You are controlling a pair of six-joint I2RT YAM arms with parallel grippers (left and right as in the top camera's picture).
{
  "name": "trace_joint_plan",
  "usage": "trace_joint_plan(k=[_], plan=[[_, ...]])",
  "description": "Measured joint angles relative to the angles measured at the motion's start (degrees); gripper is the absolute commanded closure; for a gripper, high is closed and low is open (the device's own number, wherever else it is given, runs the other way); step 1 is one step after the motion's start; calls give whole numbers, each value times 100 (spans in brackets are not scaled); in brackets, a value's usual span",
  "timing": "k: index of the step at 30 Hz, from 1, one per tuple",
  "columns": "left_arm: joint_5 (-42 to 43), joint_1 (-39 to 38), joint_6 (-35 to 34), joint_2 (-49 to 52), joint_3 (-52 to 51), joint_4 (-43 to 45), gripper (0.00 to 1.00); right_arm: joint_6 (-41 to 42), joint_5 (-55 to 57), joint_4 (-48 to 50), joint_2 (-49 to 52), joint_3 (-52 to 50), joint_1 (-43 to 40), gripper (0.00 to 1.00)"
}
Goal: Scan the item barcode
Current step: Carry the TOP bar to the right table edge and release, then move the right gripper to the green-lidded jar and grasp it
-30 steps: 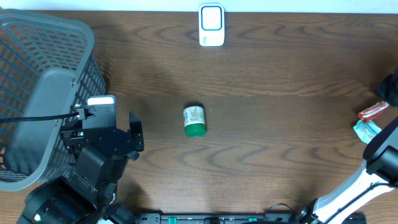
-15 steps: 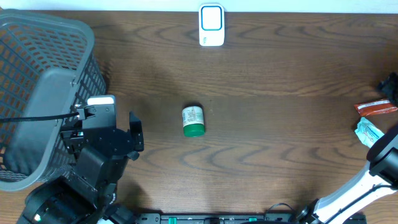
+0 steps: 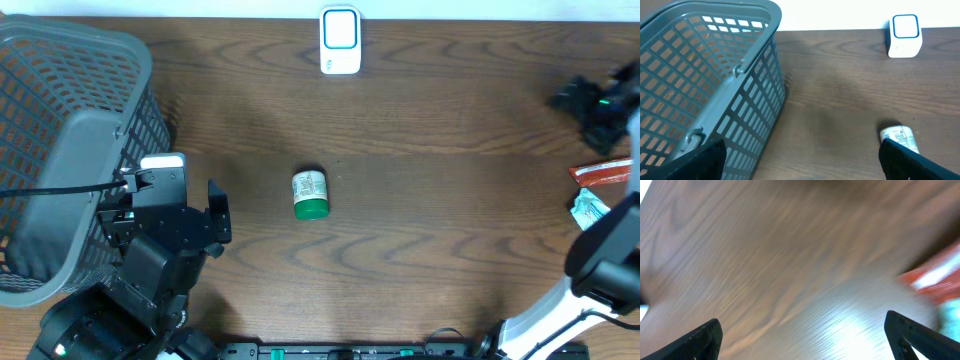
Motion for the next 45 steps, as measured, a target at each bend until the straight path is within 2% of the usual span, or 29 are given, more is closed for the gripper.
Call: trace_joint_plan(k=[11,22,29,35,45], plan=[[0,0,0,0,-2,0,2,876,-415,-1375,0,7,2457,1],[0,0,0,0,-2,0,2,885,-1071,-2151,0,7,4603,1],[0,0,0,0,-2,2,2,1285,-1086,-2000,0,7,5639,1],[0,0,0,0,-2,0,2,2006,-326,-1725,0,7,6220,1],[2,0,0,0,-2,2,2,2583,424,-286,0,-540,6822,1]])
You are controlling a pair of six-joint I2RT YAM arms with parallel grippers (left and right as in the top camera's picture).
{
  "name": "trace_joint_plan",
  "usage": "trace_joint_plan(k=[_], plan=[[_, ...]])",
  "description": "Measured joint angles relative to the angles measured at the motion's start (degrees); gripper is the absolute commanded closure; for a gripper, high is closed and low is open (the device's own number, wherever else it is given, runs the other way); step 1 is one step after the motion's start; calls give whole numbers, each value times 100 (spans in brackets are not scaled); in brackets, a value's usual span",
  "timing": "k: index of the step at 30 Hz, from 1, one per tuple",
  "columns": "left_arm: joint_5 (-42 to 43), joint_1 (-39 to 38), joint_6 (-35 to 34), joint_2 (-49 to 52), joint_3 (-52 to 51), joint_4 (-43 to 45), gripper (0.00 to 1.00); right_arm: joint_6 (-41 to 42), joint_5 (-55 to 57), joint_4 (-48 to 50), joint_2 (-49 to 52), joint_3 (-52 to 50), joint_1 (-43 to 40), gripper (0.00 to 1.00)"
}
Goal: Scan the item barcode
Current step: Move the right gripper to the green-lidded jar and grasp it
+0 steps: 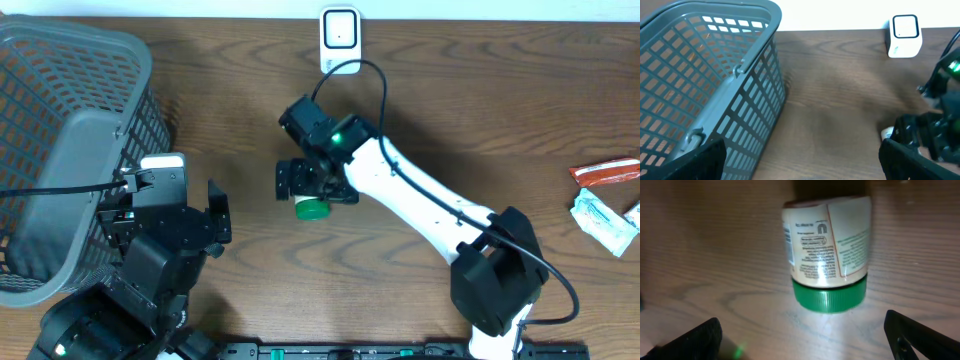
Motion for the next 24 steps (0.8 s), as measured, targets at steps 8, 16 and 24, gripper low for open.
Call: trace_joint_plan(k=[8,16,24], plan=[[-2,0,0,0,0,-2,2,170,216,581,0,-745,15,1],[-2,0,0,0,0,-2,2,197,352,1290,59,-1147,15,3],[-2,0,0,0,0,-2,2,201,516,1408,175,-1202,20,13]])
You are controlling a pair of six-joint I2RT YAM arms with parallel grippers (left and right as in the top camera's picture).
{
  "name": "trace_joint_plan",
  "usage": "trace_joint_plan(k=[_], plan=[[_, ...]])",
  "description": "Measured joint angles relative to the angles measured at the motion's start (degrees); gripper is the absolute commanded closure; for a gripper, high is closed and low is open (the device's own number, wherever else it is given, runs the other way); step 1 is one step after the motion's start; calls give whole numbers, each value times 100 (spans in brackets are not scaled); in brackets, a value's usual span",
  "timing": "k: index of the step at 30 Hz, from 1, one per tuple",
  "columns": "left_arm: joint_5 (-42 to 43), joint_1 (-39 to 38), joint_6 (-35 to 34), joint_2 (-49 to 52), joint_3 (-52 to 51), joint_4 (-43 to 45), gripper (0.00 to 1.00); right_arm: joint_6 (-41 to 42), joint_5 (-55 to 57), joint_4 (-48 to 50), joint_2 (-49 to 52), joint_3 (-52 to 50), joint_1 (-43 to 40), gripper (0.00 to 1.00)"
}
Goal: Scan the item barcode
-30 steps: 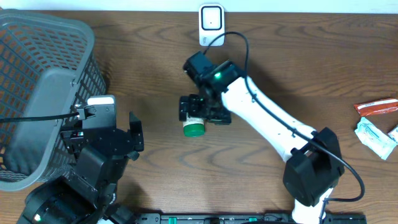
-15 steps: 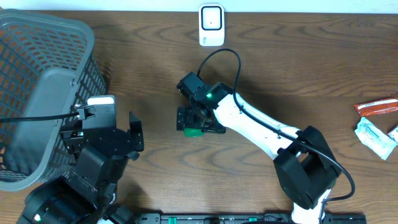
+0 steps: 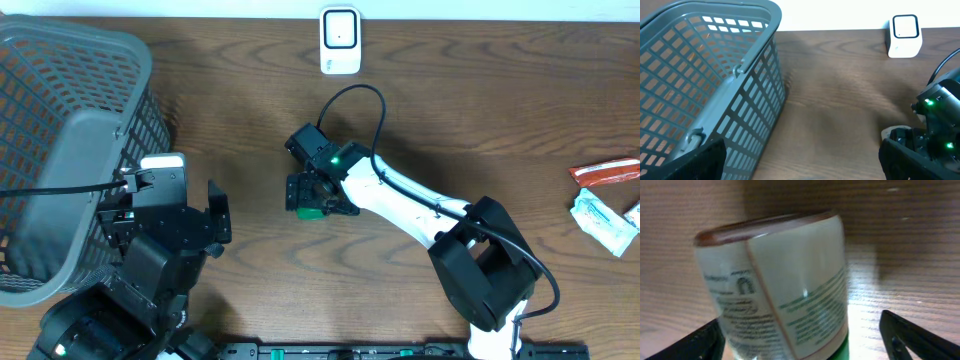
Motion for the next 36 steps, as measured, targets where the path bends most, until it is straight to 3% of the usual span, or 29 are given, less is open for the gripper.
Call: trace_joint_plan(k=[12,20,26,28,31,34,36], plan=[[0,0,0,0,0,0,2,-24,466,70,0,-2,0,53],[0,0,0,0,0,2,2,-260,52,-20,-33,-2,-74,53],[0,0,0,0,2,2,2,-299,-627,-688,-372,118,-437,53],[0,0,0,0,2,2,2,-317,-940,-837,-446,140,-623,45],[0,0,0,0,0,0,2,-402,-1403,-916,-466,144,-933,16],[0,0,0,0,0,0,2,-833,-1488,-892,-466,146,-1137,2],[0,0,0,0,0,2,2,-1165,-1419,-898,-466,149,-1165,1]])
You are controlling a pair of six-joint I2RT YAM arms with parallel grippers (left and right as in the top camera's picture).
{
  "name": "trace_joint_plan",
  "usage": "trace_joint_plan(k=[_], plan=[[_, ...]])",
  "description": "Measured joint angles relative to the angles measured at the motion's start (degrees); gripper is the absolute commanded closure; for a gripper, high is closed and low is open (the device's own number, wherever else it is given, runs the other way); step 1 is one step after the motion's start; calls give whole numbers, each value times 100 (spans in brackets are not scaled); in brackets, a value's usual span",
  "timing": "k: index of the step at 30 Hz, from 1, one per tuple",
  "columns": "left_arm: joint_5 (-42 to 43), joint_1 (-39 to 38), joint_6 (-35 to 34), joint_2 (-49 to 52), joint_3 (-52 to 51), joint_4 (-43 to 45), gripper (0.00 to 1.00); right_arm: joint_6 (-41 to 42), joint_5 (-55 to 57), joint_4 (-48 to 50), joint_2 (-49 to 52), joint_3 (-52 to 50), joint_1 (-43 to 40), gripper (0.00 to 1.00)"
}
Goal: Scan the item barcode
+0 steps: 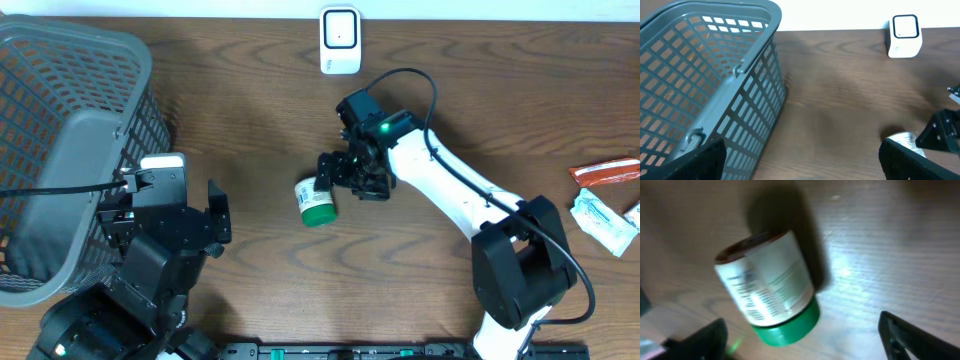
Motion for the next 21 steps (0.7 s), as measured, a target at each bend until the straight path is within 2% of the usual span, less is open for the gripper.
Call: trace_joint_plan(k=[12,17,21], plan=[[0,0,0,0,0,0,2,-1792,184,-382,-210,83,50,1],[0,0,0,0,2,-2,2,-1523,125,-699,-251,109,140,1],[0,0,0,0,0,0,2,-1342,269,-511,-251,109,350,1]])
